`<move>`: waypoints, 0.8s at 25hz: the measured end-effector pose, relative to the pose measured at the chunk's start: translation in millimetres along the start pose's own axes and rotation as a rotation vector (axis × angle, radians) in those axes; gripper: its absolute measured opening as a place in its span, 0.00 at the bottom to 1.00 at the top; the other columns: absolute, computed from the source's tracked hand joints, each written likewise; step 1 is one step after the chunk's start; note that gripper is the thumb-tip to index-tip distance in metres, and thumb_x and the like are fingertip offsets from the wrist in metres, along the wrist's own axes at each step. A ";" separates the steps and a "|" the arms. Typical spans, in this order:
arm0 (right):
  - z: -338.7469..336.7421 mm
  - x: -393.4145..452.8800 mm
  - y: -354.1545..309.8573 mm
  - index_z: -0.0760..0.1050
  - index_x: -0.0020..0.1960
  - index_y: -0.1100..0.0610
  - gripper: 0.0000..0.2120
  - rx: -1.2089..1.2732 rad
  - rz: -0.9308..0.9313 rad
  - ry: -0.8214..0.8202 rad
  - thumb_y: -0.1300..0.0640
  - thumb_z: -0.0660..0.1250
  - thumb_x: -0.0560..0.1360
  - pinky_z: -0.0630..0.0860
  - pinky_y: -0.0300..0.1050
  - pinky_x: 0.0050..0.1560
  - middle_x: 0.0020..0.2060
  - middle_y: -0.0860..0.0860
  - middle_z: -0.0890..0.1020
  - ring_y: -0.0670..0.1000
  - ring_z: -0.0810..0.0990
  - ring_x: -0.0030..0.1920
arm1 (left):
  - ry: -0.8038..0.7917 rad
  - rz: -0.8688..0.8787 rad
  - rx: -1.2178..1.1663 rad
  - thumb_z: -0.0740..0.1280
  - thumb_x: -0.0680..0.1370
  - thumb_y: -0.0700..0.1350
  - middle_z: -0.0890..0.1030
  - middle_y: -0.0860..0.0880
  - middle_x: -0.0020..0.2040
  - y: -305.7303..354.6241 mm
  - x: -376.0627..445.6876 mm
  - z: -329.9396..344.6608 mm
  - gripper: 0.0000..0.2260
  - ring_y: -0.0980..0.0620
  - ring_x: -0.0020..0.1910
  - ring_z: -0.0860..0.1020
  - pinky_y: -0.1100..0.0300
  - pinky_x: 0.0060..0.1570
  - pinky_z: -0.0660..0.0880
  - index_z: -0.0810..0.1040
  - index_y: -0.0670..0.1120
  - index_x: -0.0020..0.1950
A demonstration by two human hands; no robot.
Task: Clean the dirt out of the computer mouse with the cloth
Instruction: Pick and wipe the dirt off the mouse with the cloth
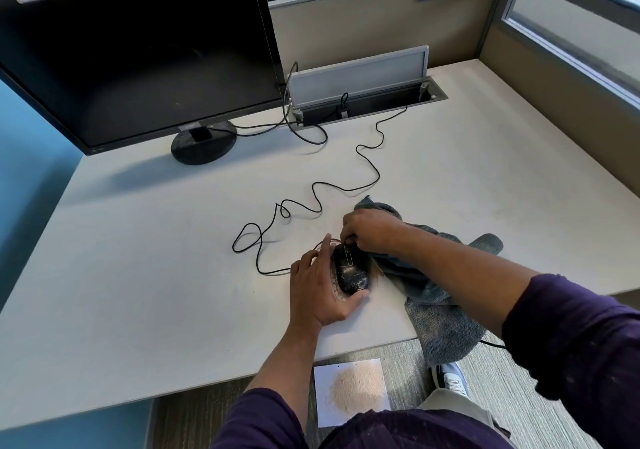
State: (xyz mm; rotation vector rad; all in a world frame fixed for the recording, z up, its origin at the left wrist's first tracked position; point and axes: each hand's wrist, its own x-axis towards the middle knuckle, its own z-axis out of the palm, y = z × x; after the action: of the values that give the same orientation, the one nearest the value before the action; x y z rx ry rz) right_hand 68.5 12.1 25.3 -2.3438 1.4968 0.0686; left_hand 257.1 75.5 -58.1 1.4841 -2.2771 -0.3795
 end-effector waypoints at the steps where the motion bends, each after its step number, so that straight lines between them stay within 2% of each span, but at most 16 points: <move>1: -0.7 0.7 -2.6 0.82 0.51 0.51 0.11 -0.029 -0.031 -0.006 0.61 0.64 0.74 0.77 0.51 0.49 0.49 0.47 0.80 0.52 0.77 0.54 | -0.004 -0.005 0.003 0.72 0.63 0.75 0.77 0.57 0.70 -0.5 0.0 0.3 0.58 0.51 0.69 0.73 0.51 0.65 0.68 0.56 0.47 0.84; 5: 2.4 3.5 -9.2 0.82 0.52 0.52 0.13 -0.127 -0.146 -0.041 0.63 0.63 0.74 0.69 0.46 0.44 0.50 0.46 0.78 0.50 0.74 0.57 | -0.008 -0.025 0.004 0.71 0.63 0.76 0.79 0.56 0.69 -1.0 0.5 1.4 0.59 0.50 0.69 0.73 0.51 0.66 0.69 0.53 0.47 0.85; 8: 1.6 2.9 -11.7 0.82 0.53 0.51 0.14 -0.129 -0.148 -0.025 0.64 0.63 0.74 0.75 0.57 0.49 0.52 0.46 0.78 0.50 0.72 0.60 | -0.002 -0.026 0.004 0.71 0.63 0.76 0.79 0.55 0.69 -1.0 -0.3 1.1 0.60 0.50 0.68 0.73 0.51 0.66 0.70 0.54 0.46 0.85; 10: 3.0 4.1 -12.5 0.82 0.54 0.50 0.14 -0.158 -0.195 -0.032 0.63 0.63 0.75 0.73 0.47 0.46 0.53 0.45 0.78 0.50 0.72 0.59 | 0.010 -0.028 0.005 0.71 0.63 0.76 0.79 0.54 0.68 -0.8 -0.5 0.4 0.60 0.50 0.68 0.73 0.52 0.66 0.69 0.54 0.46 0.85; 11: 2.0 3.3 -13.3 0.82 0.54 0.50 0.14 -0.160 -0.184 -0.036 0.63 0.63 0.74 0.73 0.47 0.45 0.52 0.45 0.78 0.50 0.73 0.59 | 0.007 -0.028 0.007 0.71 0.63 0.76 0.79 0.54 0.68 -0.7 -0.4 -0.1 0.60 0.50 0.68 0.73 0.52 0.66 0.69 0.54 0.46 0.85; 13: 0.7 1.6 -13.1 0.82 0.52 0.52 0.13 -0.128 -0.194 -0.011 0.64 0.64 0.74 0.76 0.54 0.49 0.52 0.46 0.79 0.50 0.73 0.58 | 0.010 -0.028 0.009 0.71 0.63 0.75 0.80 0.54 0.67 -0.4 -0.9 -0.5 0.60 0.50 0.67 0.74 0.51 0.66 0.70 0.54 0.45 0.85; 15: 1.5 0.7 -11.0 0.83 0.52 0.52 0.12 -0.108 -0.252 0.004 0.63 0.64 0.75 0.73 0.48 0.49 0.52 0.46 0.80 0.50 0.74 0.58 | 0.015 -0.030 0.007 0.71 0.63 0.75 0.80 0.54 0.66 0.4 -0.8 -1.0 0.60 0.50 0.67 0.74 0.51 0.66 0.71 0.54 0.45 0.85; 18: 3.4 -3.3 -13.4 0.82 0.53 0.52 0.13 -0.146 -0.187 0.011 0.63 0.63 0.74 0.71 0.52 0.46 0.50 0.47 0.79 0.51 0.73 0.58 | 0.004 -0.030 0.008 0.71 0.63 0.75 0.79 0.54 0.68 0.9 -0.4 -1.6 0.59 0.50 0.68 0.73 0.51 0.66 0.70 0.54 0.46 0.85; 20: 4.3 -5.7 -13.9 0.83 0.53 0.52 0.12 -0.110 -0.279 0.044 0.63 0.64 0.75 0.63 0.45 0.44 0.52 0.47 0.80 0.51 0.74 0.57 | 0.012 -0.030 0.012 0.70 0.63 0.75 0.80 0.54 0.66 0.9 -0.6 -2.0 0.59 0.50 0.67 0.74 0.52 0.66 0.70 0.55 0.45 0.85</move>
State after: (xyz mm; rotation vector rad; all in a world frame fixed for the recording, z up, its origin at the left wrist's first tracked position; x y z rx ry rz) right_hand 79.0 23.6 26.4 -2.6348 1.1985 0.0296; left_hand 257.5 76.4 -56.0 1.5236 -2.2538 -0.3657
